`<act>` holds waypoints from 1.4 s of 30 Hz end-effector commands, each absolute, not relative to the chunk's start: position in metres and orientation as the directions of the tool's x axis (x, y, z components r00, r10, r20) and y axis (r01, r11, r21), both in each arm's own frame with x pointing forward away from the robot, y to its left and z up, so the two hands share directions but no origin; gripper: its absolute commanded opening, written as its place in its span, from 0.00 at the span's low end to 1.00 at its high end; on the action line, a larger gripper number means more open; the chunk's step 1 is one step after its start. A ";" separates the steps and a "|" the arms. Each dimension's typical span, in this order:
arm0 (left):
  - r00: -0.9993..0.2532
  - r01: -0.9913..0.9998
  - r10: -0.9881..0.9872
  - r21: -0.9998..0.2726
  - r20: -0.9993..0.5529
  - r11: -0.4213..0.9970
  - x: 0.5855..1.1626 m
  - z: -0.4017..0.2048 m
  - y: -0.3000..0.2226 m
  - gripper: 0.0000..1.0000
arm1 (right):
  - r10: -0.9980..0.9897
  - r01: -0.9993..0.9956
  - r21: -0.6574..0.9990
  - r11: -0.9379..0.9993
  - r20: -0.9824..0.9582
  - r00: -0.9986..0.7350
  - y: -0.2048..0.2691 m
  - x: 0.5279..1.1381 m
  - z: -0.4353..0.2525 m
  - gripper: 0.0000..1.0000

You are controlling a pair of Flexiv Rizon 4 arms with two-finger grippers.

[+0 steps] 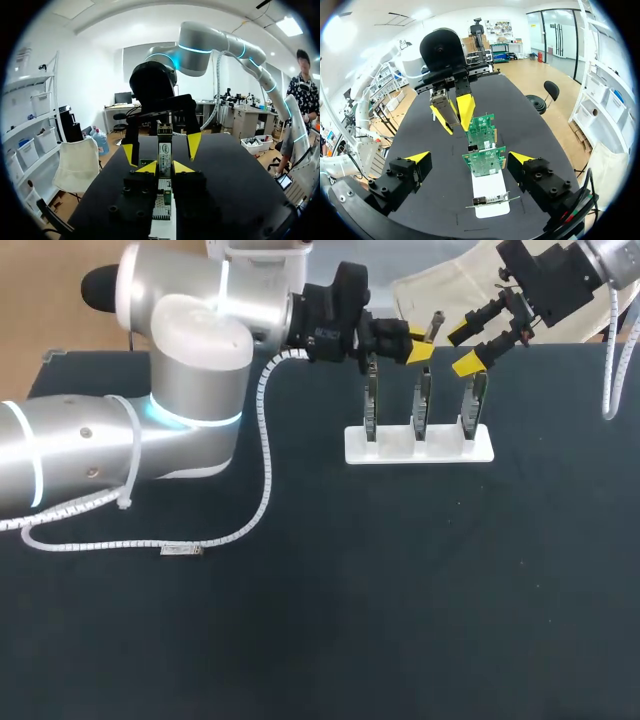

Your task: Pick up the optical module with the left hand, and insert it into the network port with the right hand.

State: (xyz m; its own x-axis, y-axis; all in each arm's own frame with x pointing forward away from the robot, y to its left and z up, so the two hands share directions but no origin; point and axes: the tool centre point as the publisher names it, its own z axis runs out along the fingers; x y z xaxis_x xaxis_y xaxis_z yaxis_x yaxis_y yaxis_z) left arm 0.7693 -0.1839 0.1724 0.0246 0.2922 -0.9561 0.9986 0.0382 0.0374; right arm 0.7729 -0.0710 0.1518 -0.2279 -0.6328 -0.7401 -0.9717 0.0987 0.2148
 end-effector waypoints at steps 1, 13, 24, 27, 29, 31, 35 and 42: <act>0.024 0.999 0.308 0.030 -0.951 0.015 0.778 0.175 -0.189 0.00 | -0.631 -0.972 0.210 0.103 -0.741 -0.227 -0.071 0.770 0.152 1.00; 0.001 1.000 0.282 0.004 -0.959 0.011 0.781 0.171 -0.188 0.00 | -0.631 -0.972 0.210 0.103 -0.741 -0.227 -0.071 0.770 0.152 1.00; -0.018 1.000 0.259 -0.016 -0.966 0.009 0.776 0.164 -0.188 0.00 | -0.631 -0.972 0.210 0.103 -0.741 -0.227 -0.071 0.770 0.152 1.00; -0.022 1.000 0.259 -0.020 -0.966 0.009 0.775 0.162 -0.187 0.00 | -0.631 -0.972 0.210 0.103 -0.741 -0.227 -0.071 0.770 0.152 1.00; -0.025 1.000 0.257 -0.024 -0.966 0.009 0.775 0.160 -0.187 0.00 | -0.631 -0.972 0.210 0.103 -0.741 -0.227 -0.071 0.770 0.152 1.00; -0.030 1.000 0.253 -0.028 -0.967 0.011 0.775 0.160 -0.187 0.00 | -0.631 -0.972 0.210 0.103 -0.741 -0.227 -0.071 0.770 0.152 1.00; -0.027 1.000 0.248 -0.025 -0.968 0.011 0.776 0.161 -0.187 0.00 | -0.631 -0.972 0.210 0.103 -0.741 -0.227 -0.071 0.770 0.152 1.00; -0.029 1.000 0.248 -0.029 -0.968 0.004 0.776 0.161 -0.188 0.00 | -0.631 -0.972 0.210 0.103 -0.741 -0.227 -0.071 0.770 0.152 1.00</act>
